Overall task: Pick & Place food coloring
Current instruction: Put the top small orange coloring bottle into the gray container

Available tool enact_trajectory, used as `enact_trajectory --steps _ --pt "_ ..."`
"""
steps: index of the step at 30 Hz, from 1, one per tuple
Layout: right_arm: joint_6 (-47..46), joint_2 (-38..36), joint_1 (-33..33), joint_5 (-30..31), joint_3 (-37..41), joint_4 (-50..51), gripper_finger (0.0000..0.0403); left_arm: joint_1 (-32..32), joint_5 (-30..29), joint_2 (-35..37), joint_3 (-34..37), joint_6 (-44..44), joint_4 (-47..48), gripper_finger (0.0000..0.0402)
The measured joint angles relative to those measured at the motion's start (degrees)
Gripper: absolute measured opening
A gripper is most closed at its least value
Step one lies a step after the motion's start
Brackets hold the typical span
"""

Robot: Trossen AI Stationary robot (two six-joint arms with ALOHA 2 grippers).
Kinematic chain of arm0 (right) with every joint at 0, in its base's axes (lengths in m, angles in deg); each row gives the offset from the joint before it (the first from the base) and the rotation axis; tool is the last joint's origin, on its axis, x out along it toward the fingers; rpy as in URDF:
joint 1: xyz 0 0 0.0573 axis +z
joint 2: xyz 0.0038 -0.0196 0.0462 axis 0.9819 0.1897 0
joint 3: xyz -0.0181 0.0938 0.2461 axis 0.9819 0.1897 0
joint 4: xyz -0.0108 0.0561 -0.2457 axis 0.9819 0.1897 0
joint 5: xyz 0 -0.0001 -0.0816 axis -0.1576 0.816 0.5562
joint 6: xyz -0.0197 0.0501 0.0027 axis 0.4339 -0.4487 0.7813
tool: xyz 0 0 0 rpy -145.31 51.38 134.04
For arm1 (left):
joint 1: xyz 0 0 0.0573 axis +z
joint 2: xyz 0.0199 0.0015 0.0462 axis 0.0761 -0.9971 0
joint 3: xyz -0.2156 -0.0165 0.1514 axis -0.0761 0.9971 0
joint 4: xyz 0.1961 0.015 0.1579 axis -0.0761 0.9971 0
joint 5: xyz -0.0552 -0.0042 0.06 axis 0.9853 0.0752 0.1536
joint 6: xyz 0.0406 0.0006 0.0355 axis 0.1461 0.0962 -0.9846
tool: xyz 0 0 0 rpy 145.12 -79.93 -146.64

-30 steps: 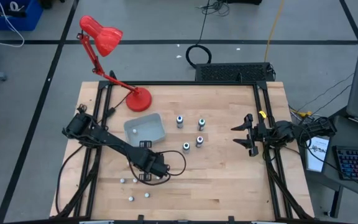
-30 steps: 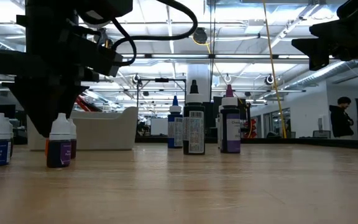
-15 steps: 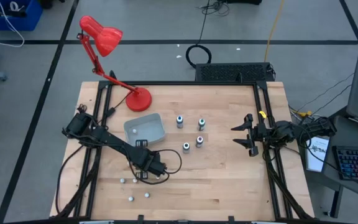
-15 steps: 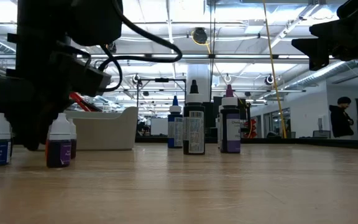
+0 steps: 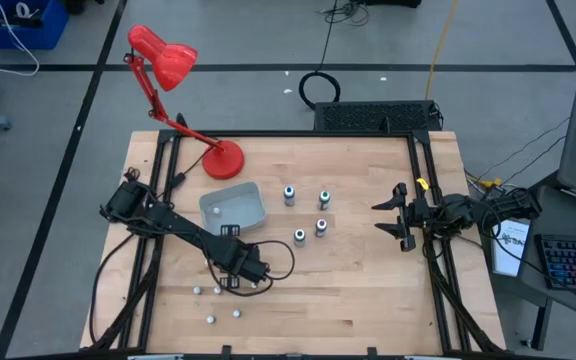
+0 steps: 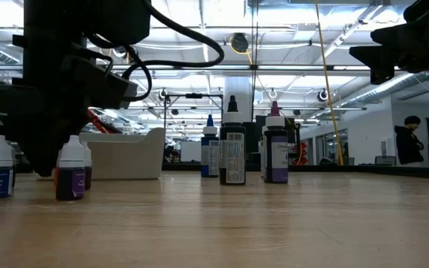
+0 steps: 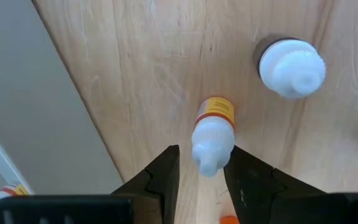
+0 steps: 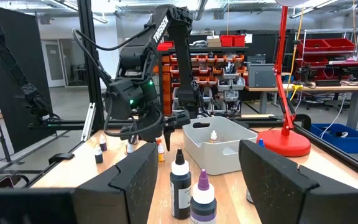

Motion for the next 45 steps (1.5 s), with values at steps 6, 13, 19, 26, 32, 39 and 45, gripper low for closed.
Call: enact_trajectory --steps 6,13,19,26,32,39,45 --pt "0.01 0.00 0.00 0.00 0.00 0.00 0.0212 0.02 0.00 0.00 -0.03 -0.37 -0.87 0.0127" --pt "0.01 -0.01 0.00 0.01 -0.01 0.00 0.0212 0.00 0.24 0.00 -0.04 -0.37 -0.87 0.0127" --pt "-0.01 -0.01 0.00 0.00 0.00 0.00 0.0212 0.02 0.26 0.00 -1.50 -0.52 -0.79 0.0127" --pt "0.01 -0.01 0.00 0.00 -0.01 0.00 0.0212 0.01 0.23 0.00 -4.26 -1.79 -0.76 0.0127" --pt "0.00 -0.01 0.00 0.01 0.00 0.02 0.0212 0.00 0.24 0.00 -4.26 -1.57 0.70 0.0127" --pt "-0.01 -0.02 0.00 0.00 -0.01 0.01 0.0212 0.02 0.22 0.00 -4.26 -1.82 0.70 0.0127" --pt "0.01 -0.01 0.00 0.00 0.00 0.00 0.0212 0.02 -0.35 0.00 -4.24 -1.97 0.68 0.0127"
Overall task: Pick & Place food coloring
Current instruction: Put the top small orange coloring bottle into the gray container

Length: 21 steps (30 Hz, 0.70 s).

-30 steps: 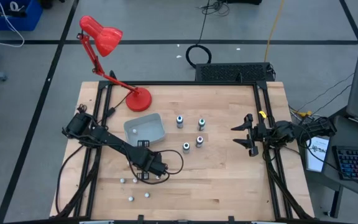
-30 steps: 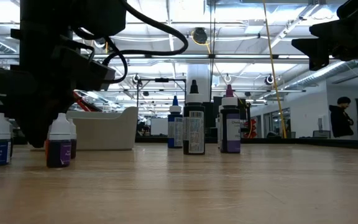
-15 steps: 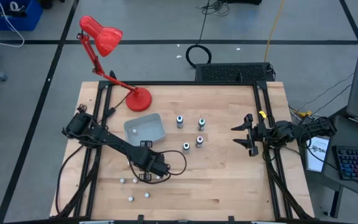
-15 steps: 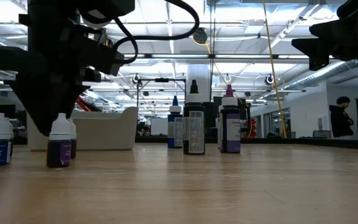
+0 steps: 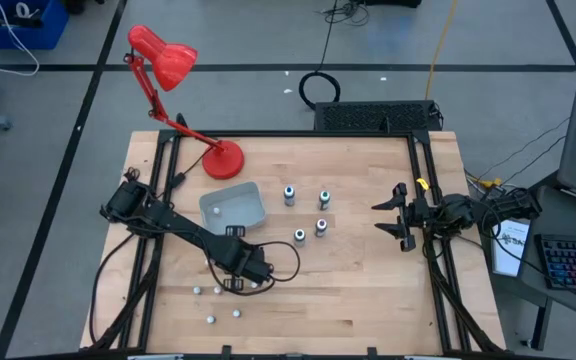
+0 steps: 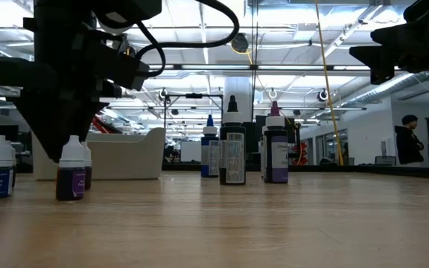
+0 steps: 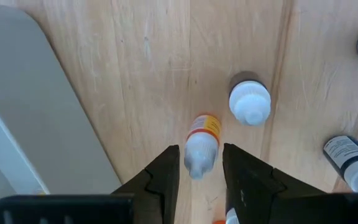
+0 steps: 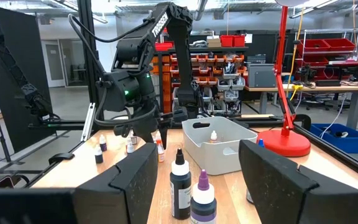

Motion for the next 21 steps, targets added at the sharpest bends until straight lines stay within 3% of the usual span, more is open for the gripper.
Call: enact_trajectory --steps 17,21 --pt "-0.01 -0.01 0.00 0.00 -0.01 0.00 0.0212 -0.02 0.03 0.00 0.02 -0.92 -0.07 0.0125" --pt "0.00 0.00 0.00 0.00 0.01 0.00 0.0212 0.00 0.68 0.00 0.02 -0.98 -0.19 0.0100"
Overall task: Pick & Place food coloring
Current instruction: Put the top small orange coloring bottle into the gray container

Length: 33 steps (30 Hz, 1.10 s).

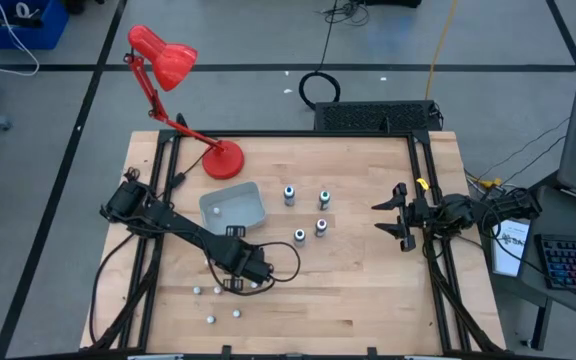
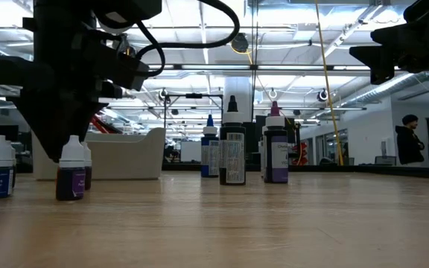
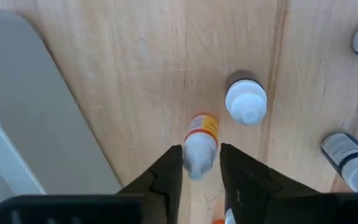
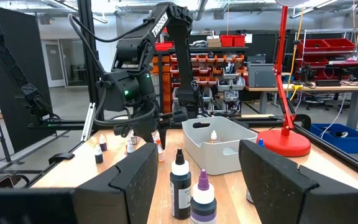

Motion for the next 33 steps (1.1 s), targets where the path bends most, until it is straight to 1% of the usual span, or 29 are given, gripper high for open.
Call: enact_trajectory --steps 4,5,11,13,18,25,27,29,33 --pt "-0.01 -0.02 0.00 0.00 -0.02 0.00 0.0212 -0.02 -0.04 0.00 0.00 0.00 -0.01 0.0055" --pt "-0.01 -0.01 0.00 0.00 -0.02 0.00 0.0212 -0.02 -0.04 0.00 0.00 -0.01 0.00 0.0050" --pt "0.01 -0.02 0.00 0.00 -0.02 0.00 0.0212 -0.01 -0.07 0.00 -0.02 -0.04 0.17 0.0051" --pt "0.00 -0.01 0.00 0.00 -0.01 0.00 0.0212 -0.02 -0.03 -0.07 -0.67 -0.06 1.62 0.0051" --pt "0.01 0.00 0.00 0.00 0.00 0.01 0.0212 -0.28 -1.23 -0.11 -6.66 -0.70 8.41 0.0051" --pt "-0.01 -0.01 0.00 0.01 -0.01 0.01 0.0212 -0.97 -6.69 0.43 -19.95 -5.85 20.15 0.0051" --pt "-0.01 -0.02 0.00 0.01 -0.01 0.01 0.0212 -0.79 -9.50 3.39 -21.68 -7.92 21.03 0.0051" --pt "0.00 -0.01 0.00 0.00 -0.01 0.00 0.0212 0.18 -12.15 8.54 -21.12 -10.54 18.28 0.0051" --pt "0.01 0.01 0.00 0.00 -0.02 -0.02 0.0212 2.54 -17.00 22.49 -14.05 -12.57 8.20 0.0051"
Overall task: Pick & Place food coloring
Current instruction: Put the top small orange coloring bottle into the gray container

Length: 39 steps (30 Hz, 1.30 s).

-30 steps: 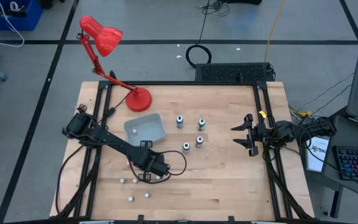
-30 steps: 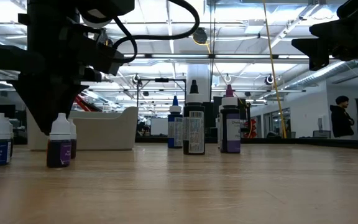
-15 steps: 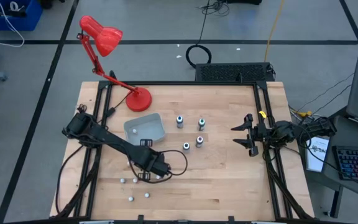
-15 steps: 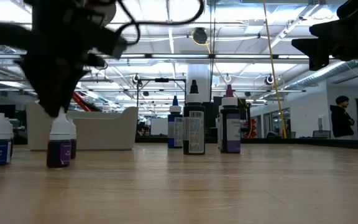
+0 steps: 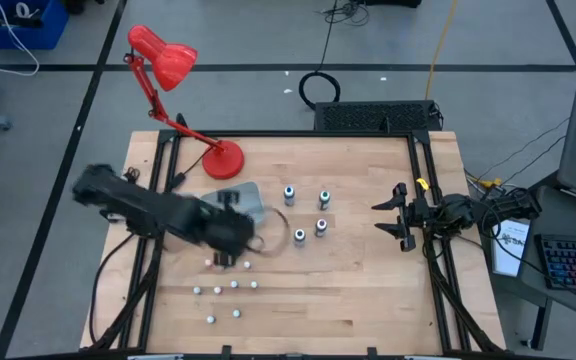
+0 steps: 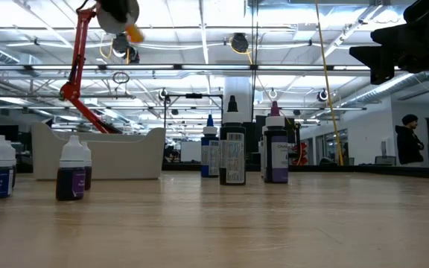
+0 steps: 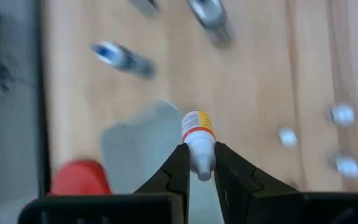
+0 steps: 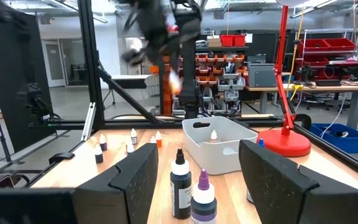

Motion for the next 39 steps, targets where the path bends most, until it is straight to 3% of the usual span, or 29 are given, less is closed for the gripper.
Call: enact_trajectory --steps 2,5,9,13,18,27,39 --pt "-0.01 -0.02 0.00 0.00 0.01 0.01 0.0212 2.00 -0.61 7.65 4.90 0.49 -5.46 0.0051" --pt "-0.02 -0.02 0.00 0.00 0.00 0.01 0.0212 7.79 -0.29 15.27 10.23 8.41 -7.68 0.0051" --pt "-0.01 -0.02 0.00 0.00 0.00 0.01 0.0212 17.44 6.83 16.27 12.65 14.88 1.46 0.0051" --pt "-0.02 -0.02 0.00 0.00 0.00 0.02 0.0212 24.22 14.01 11.17 13.11 12.13 3.47 0.0051" --pt "-0.01 -0.02 0.00 0.00 0.01 0.02 0.0212 27.41 19.32 2.38 12.06 3.99 0.31 0.0051" --pt "0.00 -0.02 0.00 0.02 0.02 0.02 0.0212 29.10 19.19 -10.83 11.80 -3.88 -7.41 0.0051" --pt "-0.02 0.00 0.00 0.00 0.01 0.02 0.0212 30.55 19.49 -20.28 11.80 -5.63 -9.59 0.0051"
